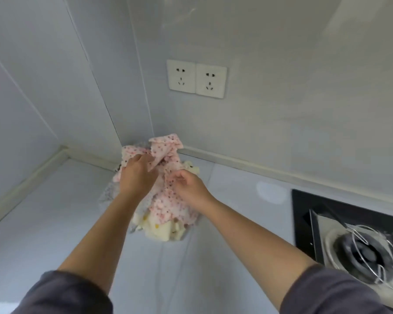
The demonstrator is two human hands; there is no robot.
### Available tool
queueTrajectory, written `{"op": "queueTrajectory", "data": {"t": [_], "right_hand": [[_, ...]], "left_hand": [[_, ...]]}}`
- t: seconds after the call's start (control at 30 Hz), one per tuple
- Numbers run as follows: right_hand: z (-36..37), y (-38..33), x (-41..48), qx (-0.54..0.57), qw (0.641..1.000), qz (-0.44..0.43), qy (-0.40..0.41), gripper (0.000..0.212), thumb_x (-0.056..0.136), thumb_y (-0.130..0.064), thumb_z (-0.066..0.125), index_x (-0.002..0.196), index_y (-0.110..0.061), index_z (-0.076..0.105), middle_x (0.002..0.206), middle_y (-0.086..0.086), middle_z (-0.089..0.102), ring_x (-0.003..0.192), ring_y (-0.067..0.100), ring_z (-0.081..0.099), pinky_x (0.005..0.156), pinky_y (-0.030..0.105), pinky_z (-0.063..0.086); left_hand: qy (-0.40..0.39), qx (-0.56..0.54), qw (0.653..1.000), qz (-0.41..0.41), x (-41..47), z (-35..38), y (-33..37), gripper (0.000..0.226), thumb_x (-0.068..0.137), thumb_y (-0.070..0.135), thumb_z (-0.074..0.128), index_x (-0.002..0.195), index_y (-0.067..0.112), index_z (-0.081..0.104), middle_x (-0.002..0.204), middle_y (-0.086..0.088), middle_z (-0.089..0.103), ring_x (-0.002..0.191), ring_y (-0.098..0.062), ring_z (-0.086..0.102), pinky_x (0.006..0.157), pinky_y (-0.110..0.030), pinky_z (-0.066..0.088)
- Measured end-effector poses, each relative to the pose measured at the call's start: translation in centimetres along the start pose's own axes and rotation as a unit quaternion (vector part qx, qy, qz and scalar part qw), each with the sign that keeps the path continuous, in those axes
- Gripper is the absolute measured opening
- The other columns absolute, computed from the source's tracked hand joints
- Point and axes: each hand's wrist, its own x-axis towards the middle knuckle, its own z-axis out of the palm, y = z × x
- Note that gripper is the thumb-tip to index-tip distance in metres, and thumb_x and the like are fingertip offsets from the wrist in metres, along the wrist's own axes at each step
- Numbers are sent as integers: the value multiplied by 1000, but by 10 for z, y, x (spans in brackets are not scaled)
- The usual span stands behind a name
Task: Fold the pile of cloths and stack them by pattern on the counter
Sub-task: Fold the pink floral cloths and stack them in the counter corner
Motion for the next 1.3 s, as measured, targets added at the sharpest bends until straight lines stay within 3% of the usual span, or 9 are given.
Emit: {"op": "queueTrajectory", "data": {"t": [0.17,0.3,0.47,0.63,0.77,0.97,1.1,1.2,1.3], "right_hand": [[13,-3,48,4,1000,23,19,27,97,-15,49,122,-18,59,130,-3,57,111,10,57,83,15,48],[-5,-11,53,85,994,23,71,40,94,-20,58,132,-24,48,132,-4,53,111,12,57,84,25,53],[-41,-36,43,342,937,42,62,38,97,-26,51,134,-25,43,118,3,64,100,17,64,95,43,52],[-80,-27,6,407,905,34,116,15,99,-17,50,98,-12,64,74,0,69,65,14,62,68,31,51],[-108,21,-26,345,917,88,180,20,98,-13,49,88,-15,67,67,2,65,56,14,58,57,30,45],[-138,110,-52,413,864,172,230,24,95,-14,49,81,-11,68,79,5,71,66,16,64,61,26,46],[-148,165,-50,247,904,253,241,11,85,-12,56,75,-11,60,78,14,53,68,24,48,63,30,40],[-153,191,-49,10,946,216,243,15,83,-19,60,97,-13,61,89,10,57,74,24,54,65,32,44],[-151,203,-58,-395,872,97,271,38,91,-25,54,128,-22,46,120,1,51,103,24,54,86,37,39]], "left_hand": [[-1,141,990,-5,43,16,-7,35,94,29,53,126,17,58,122,-8,58,114,-30,52,96,-41,33],[83,-93,990,60,45,-8,11,22,96,13,51,112,5,63,92,-15,68,86,-34,60,73,-33,40],[-38,-346,918,189,37,-46,58,27,95,-1,49,102,20,63,95,18,64,84,7,58,72,-7,40],[-94,-401,905,101,20,-33,74,18,97,10,52,90,20,66,82,11,63,73,1,58,65,-14,45],[-72,-344,935,44,-2,1,75,19,95,11,51,84,6,65,74,3,58,67,-9,51,64,-24,40],[-130,-365,922,-11,-49,68,76,20,94,9,46,80,4,58,72,-1,53,64,-15,48,59,-26,37],[-139,-354,925,-9,-73,115,71,26,97,11,43,102,18,67,95,6,66,84,-6,61,65,-14,45],[-65,-107,991,50,-82,149,60,30,95,15,46,123,16,56,110,-4,63,92,-21,58,74,-32,48],[44,134,969,203,-94,170,47,43,86,7,57,127,15,48,115,-8,55,87,-28,58,68,-40,51]]}}
